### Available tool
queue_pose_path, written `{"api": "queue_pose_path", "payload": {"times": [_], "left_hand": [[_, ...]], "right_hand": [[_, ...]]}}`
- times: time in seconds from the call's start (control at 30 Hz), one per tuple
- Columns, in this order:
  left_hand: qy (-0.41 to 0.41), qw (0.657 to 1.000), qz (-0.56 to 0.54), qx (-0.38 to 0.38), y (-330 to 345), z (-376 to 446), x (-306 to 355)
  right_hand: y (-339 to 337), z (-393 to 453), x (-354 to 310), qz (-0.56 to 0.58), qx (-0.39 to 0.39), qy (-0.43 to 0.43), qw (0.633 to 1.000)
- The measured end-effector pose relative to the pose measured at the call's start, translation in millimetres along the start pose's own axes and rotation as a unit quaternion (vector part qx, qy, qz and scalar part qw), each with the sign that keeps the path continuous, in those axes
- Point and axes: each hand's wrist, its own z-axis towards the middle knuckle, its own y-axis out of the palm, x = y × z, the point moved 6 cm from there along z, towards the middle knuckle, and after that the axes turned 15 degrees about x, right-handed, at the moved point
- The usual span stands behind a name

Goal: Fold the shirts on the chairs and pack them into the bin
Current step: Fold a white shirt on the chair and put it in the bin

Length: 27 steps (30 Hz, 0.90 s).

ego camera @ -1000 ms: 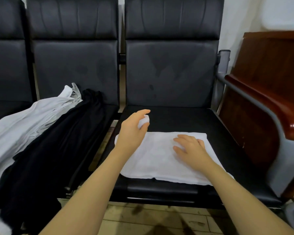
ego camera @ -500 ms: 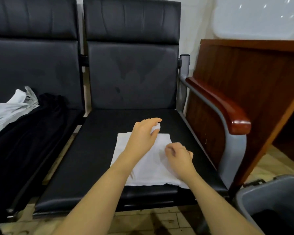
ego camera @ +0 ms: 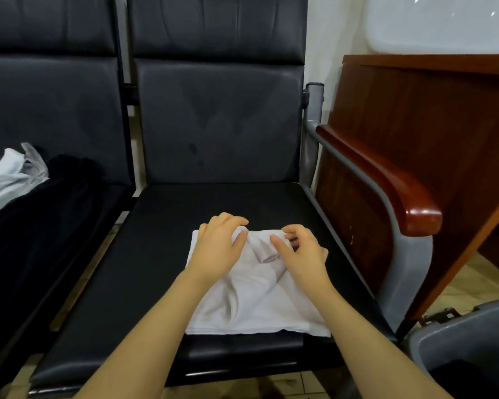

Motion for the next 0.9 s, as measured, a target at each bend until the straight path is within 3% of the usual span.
{"api": "queue_pose_path", "payload": {"times": [0.23,0.33,0.4,0.47,0.53,0.63,0.77,0.9], "left_hand": [[-0.012,0.978,0.107,-0.178,22,-25,-52],[-0.012,0.978,0.089,-0.189,23,-28,-57],[0.004,0.983,0.093,-0.160,20,-26,-55],[0.020,0.987,0.099,-0.126,18,-24,-51],[0.023,0.988,0.096,-0.115,19,-22,-49],[0.016,0.984,0.102,-0.147,27,-20,-51],[-0.002,0.977,0.100,-0.187,34,-18,-55],[-0.009,0.976,0.087,-0.198,40,-14,-59]], "right_hand": [[39,-4,-18,-0.154,-0.118,-0.102,0.976],[28,4,-18,-0.121,-0.031,-0.070,0.990],[16,11,-17,-0.140,0.078,-0.081,0.984],[13,14,-19,-0.129,0.128,-0.107,0.978],[22,10,-26,-0.111,0.076,-0.163,0.977],[45,-7,-36,-0.120,-0.090,-0.274,0.950],[65,-4,-5,-0.246,-0.233,-0.191,0.921],[69,17,12,-0.331,-0.218,-0.142,0.907]]}}
